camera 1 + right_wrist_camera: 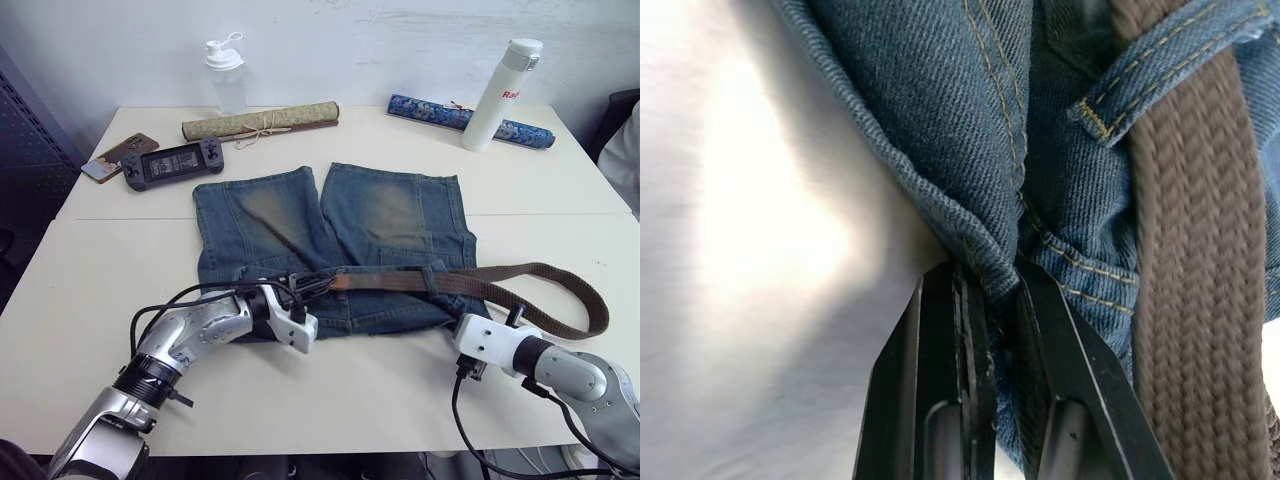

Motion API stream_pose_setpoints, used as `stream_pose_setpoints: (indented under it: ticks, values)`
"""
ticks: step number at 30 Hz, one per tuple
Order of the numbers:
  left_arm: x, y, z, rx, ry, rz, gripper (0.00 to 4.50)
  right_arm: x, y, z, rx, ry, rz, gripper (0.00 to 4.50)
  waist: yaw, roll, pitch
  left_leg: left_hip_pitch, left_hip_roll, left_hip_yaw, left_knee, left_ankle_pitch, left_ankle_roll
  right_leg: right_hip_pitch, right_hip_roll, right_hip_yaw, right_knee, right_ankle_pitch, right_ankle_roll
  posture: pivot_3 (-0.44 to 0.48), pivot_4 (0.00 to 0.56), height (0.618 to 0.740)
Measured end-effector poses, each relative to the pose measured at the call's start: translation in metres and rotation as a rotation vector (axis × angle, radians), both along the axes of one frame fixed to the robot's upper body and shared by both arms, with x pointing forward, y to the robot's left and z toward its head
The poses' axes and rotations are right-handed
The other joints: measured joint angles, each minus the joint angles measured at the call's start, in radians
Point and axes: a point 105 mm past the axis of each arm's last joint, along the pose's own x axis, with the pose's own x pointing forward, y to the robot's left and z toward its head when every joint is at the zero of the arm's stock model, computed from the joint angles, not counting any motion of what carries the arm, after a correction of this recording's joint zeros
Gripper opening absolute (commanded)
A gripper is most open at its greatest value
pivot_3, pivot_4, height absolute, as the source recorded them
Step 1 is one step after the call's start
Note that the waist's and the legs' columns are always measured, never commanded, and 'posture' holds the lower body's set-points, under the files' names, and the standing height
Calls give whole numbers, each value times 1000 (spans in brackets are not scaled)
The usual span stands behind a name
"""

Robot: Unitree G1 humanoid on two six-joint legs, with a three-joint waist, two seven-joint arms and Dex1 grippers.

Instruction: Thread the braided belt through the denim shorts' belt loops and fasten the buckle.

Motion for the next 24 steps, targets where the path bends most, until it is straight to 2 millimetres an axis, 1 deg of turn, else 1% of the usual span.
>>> stream_pose_setpoints:
  ticks: [5, 12, 16, 21, 23, 24]
  values:
    - [2, 6, 2, -10, -12, 31, 0, 5, -7, 1, 1, 3, -42, 13, 0, 0, 0, 0, 0, 0, 0, 0, 0, 0, 0, 0, 0, 0, 0, 0, 150, 717]
    - [-6, 3, 7, -30, -31, 11, 0, 12, -23, 4, -10, -4, -120, 13, 0, 0, 0, 0, 0, 0, 0, 0, 0, 0, 0, 0, 1, 0, 0, 0, 150, 717]
    - [-8, 2, 10, -38, -39, 3, 0, 12, -24, 4, -12, -7, -125, 13, 0, 0, 0, 0, 0, 0, 0, 0, 0, 0, 0, 0, 1, 0, 0, 0, 150, 717]
    - [-7, 2, 9, -39, -32, 12, 0, 12, -22, 4, 77, 15, -157, 13, -2, 0, 0, 0, 0, 0, 0, 0, 0, 0, 0, 0, 1, 0, 0, 0, 150, 717]
    - [-7, 2, 9, -40, -31, 14, 0, 12, -21, 6, 87, 16, -156, 1020, -3, 0, 0, -1, 0, 0, 0, 0, 0, 0, 0, 0, 1, 0, 0, 0, 150, 717]
    - [-7, 2, 9, -40, -30, 16, 0, 11, -20, 7, 98, 16, -156, 1327, -4, 0, 0, -1, 0, 0, 0, 0, 0, -1, 0, 0, 1, 0, 0, 0, 150, 717]
